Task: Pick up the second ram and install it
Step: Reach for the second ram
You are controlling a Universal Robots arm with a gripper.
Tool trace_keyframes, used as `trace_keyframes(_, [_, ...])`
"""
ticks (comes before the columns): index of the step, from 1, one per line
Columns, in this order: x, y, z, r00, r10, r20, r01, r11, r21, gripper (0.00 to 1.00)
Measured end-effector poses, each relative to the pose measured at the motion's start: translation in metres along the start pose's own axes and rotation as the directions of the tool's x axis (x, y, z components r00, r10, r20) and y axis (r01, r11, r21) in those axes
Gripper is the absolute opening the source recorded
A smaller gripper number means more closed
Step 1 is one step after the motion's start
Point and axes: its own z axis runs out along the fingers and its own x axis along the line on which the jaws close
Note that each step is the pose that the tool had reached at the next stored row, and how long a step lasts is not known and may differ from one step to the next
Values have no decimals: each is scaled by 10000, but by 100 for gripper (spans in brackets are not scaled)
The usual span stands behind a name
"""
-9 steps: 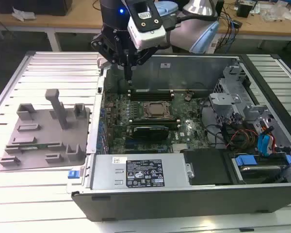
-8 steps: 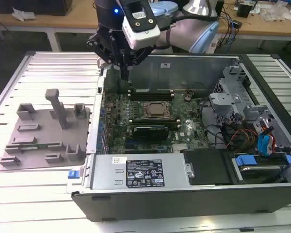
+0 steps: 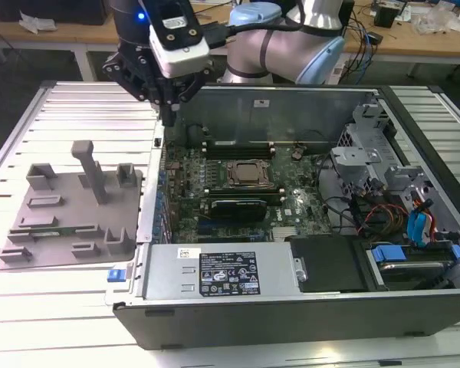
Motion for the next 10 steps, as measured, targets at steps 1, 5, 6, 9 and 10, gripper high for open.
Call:
trace_keyframes(1, [32, -2, 0, 10000, 0, 1, 0, 10000, -1, 8])
trace_keyframes(5, [244, -18, -5, 10000, 1, 1, -1, 10000, -1, 8])
trace_keyframes(6, [368, -28, -8, 10000, 0, 1, 0, 10000, -1, 8])
trace_keyframes(9, [562, -42, -12, 10000, 0, 2, 0, 10000, 0, 8])
trace_keyframes(10, [598, -45, -13, 10000, 0, 2, 0, 10000, -1, 8])
